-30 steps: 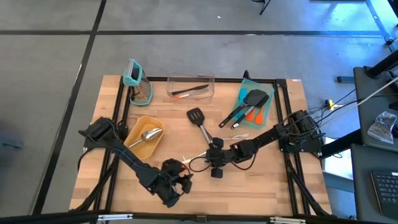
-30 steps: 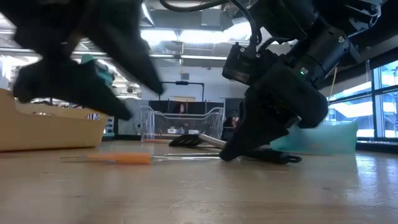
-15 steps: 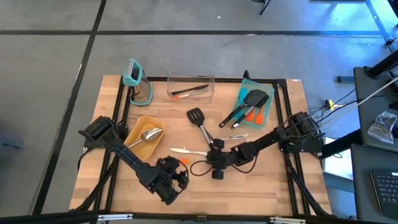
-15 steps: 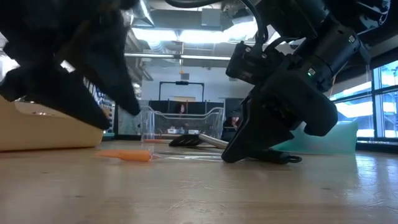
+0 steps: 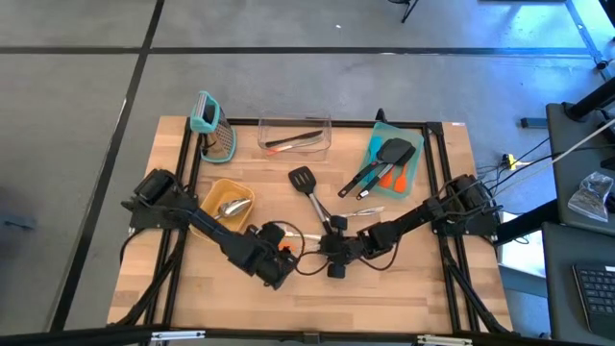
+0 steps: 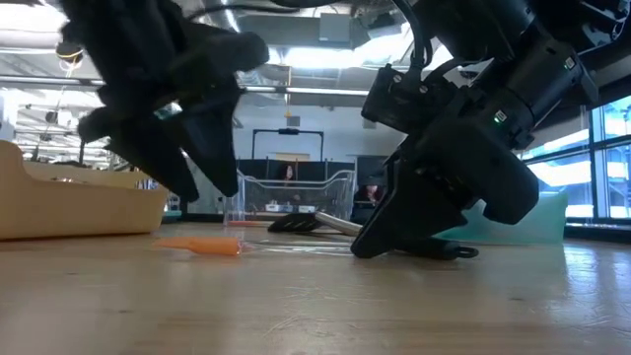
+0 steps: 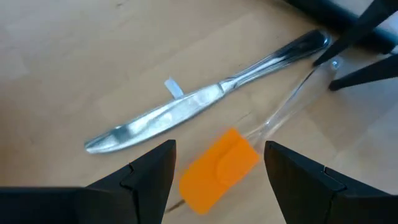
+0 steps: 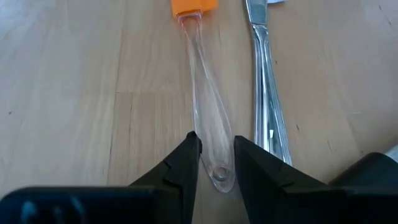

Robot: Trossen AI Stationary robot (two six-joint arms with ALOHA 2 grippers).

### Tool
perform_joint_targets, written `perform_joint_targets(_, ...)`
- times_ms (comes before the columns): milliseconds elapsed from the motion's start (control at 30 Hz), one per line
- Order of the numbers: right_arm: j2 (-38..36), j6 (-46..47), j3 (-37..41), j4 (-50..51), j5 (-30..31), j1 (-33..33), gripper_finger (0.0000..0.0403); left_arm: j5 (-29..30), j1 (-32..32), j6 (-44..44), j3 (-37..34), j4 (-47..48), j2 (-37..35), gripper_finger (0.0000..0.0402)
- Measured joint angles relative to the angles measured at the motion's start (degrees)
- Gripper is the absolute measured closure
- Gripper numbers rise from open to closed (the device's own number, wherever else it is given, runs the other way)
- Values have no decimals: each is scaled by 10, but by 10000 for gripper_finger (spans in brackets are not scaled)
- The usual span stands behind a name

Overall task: Pick & Place Kitchen Items
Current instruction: Put the orange spatula into the green bin

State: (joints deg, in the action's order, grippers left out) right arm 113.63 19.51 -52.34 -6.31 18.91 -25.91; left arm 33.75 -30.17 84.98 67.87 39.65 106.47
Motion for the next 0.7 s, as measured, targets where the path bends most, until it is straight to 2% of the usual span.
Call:
perform_joint_targets(400, 5, -6, 0, -5, 24, -20, 297, -145, 56, -109, 0, -20, -1, 160)
perform_joint_targets(700, 5, -14, 0, -9, 25, -31, 298, -213, 89, -180, 0, -22, -1, 160)
